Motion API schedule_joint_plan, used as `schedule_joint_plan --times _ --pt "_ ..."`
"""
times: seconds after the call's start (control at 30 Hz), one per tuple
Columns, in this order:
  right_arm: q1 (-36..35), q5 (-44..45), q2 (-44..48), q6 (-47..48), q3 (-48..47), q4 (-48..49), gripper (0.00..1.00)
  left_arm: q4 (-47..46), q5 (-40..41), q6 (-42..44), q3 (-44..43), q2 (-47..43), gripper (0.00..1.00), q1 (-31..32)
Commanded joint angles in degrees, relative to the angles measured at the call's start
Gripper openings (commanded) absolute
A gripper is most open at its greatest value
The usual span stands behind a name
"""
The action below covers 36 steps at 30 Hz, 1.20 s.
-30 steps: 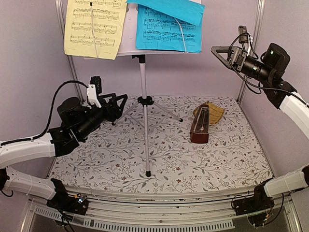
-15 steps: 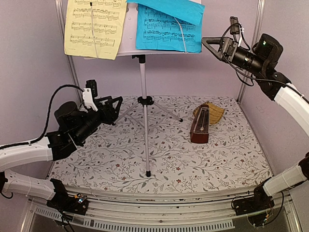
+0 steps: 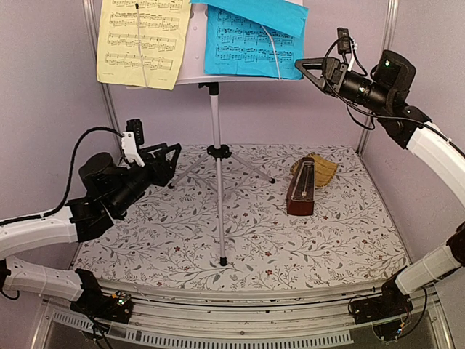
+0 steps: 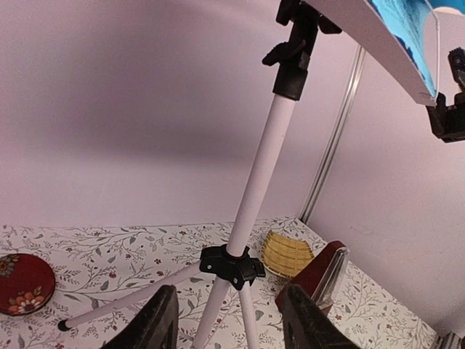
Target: Pack up the instrument practice props
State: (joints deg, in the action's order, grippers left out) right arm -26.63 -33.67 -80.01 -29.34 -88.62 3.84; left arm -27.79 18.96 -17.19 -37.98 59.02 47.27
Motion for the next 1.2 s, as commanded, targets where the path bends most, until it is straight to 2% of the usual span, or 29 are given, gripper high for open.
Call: schedule_joint_plan --times 0.0,0.13,0.37,0.47,0.67,0.87,1.17 --pt "-0.5 -0.12 -0.61 -0.04 -1.56 1.3 0.6 -0.58 -0.69 0.3 0.38 -1.28 0.49 1.0" --pt "-0.61 -0.54 -1.06 -0.36 -2.17 2.52 0.56 -0.24 -4.62 1.34 -1.33 -0.91 0.44 1.29" --pt "-0.61 -0.65 -4.11 -0.33 -6.49 2.38 0.49 -3.01 -11.89 2.86 -7.86 4.3 0.41 5.55" --pt "-0.62 -1.24 -5.65 -0.71 -8.54 3.01 0.47 -4.49 -18.35 3.24 -12.3 7.22 0.41 6.72" --pt "-0.62 -2.95 -8.97 -1.15 -12.68 4.68 0.44 -0.84 -29.66 0.09 -27.71 17.35 0.46 6.63" --pt "-0.7 -4.6 -10.86 -2.2 -14.02 7.14 0.38 2.06 -34.13 -4.83 -44.7 27.27 0.49 5.05" --pt "-0.9 -4.02 -9.96 -2.27 -11.6 10.09 0.2 6.16 -41.93 -12.95 -68.43 43.43 0.48 1.16"
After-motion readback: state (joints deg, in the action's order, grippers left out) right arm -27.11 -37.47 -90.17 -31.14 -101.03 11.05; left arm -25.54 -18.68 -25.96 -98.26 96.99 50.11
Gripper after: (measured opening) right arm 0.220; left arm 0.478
